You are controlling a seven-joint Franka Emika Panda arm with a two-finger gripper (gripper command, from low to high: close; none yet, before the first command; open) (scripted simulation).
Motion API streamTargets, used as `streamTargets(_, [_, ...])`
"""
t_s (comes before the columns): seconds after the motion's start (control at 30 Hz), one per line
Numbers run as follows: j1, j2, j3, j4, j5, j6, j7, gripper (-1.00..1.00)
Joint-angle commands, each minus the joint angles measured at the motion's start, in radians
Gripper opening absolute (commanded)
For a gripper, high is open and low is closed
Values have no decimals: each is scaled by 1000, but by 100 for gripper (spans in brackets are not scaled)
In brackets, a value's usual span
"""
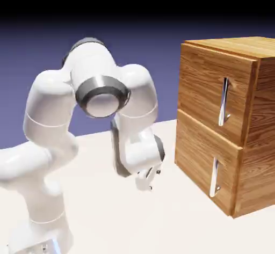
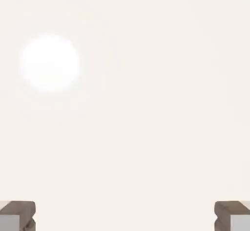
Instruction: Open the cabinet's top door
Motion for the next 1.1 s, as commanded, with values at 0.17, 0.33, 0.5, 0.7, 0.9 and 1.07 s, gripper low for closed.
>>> streamTargets(0.17, [-179, 172, 170, 34, -261, -36, -132, 0])
streamTargets(0.33, [-328, 315, 312, 62, -478, -66, -243, 0])
streamTargets(0.5, [-476, 457, 453, 90, -696, -96, -353, 0])
streamTargets(0.7, [-655, 629, 623, 124, -957, -132, -486, 0])
streamTargets(0.9, [-670, 705, 680, 207, -1094, -154, -552, 0])
streamTargets(1.07, [-581, 694, 647, 287, -1105, -159, -554, -100])
